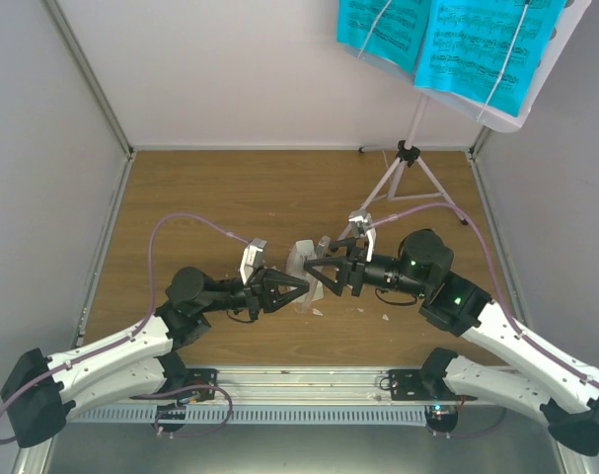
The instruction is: Pack up the instrument practice props
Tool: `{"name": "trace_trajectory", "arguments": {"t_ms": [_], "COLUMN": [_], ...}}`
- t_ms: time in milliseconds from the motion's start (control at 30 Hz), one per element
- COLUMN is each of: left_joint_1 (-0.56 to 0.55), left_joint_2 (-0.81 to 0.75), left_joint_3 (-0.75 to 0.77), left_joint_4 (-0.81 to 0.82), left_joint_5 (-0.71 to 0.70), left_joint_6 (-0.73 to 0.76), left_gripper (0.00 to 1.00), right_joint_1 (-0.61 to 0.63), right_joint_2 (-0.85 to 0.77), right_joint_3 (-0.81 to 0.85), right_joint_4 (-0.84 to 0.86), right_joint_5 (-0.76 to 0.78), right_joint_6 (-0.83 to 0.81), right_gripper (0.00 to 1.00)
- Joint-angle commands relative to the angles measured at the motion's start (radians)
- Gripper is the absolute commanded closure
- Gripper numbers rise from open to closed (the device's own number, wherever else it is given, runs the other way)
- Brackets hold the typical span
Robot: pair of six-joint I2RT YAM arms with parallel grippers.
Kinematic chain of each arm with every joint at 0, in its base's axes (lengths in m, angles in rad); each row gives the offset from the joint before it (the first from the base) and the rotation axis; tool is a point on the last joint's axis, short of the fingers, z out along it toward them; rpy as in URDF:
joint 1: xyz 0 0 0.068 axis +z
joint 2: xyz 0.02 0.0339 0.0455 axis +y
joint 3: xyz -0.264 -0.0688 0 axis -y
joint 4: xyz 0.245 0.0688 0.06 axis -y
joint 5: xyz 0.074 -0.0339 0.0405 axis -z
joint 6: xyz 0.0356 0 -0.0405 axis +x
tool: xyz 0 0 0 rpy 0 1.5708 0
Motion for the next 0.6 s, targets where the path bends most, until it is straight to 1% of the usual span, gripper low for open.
{"name": "trace_trajectory", "arguments": {"t_ms": [0,100,167,233,367,567], "left_joint_1": [0.006,0.006,0.006,0.006,0.006,0.006], "left_joint_2": [-0.017,-0.019,-0.018,-0.017,-0.018,-0.015], "left_joint_3": [0.026,0.031,0.032,0.033,0.036,0.036], "left_joint_4": [0.049,0.046,0.046,0.046,0.048,0.038], "left_joint_5": [-0.016,-0.018,-0.017,-0.015,-0.016,-0.021], "left_joint_6": [0.028,0.035,0.034,0.035,0.033,0.037], "left_gripper": [1.00,1.00,1.00,1.00,1.00,1.00], "right_joint_1": [0.015,0.022,0.023,0.023,0.023,0.024], "right_joint_2": [-0.004,-0.003,-0.003,-0.003,0.001,-0.004], "right_joint_3": [0.022,0.015,0.013,0.012,0.007,0.003], "right_joint_4": [0.017,0.015,0.012,0.012,0.011,0.008], "right_joint_5": [0.001,-0.004,-0.004,-0.003,-0.005,0.011], "right_joint_6": [0.003,0.007,0.007,0.005,0.002,-0.009], "right_gripper": [0.21,0.20,0.22,0.26,0.39,0.46]}}
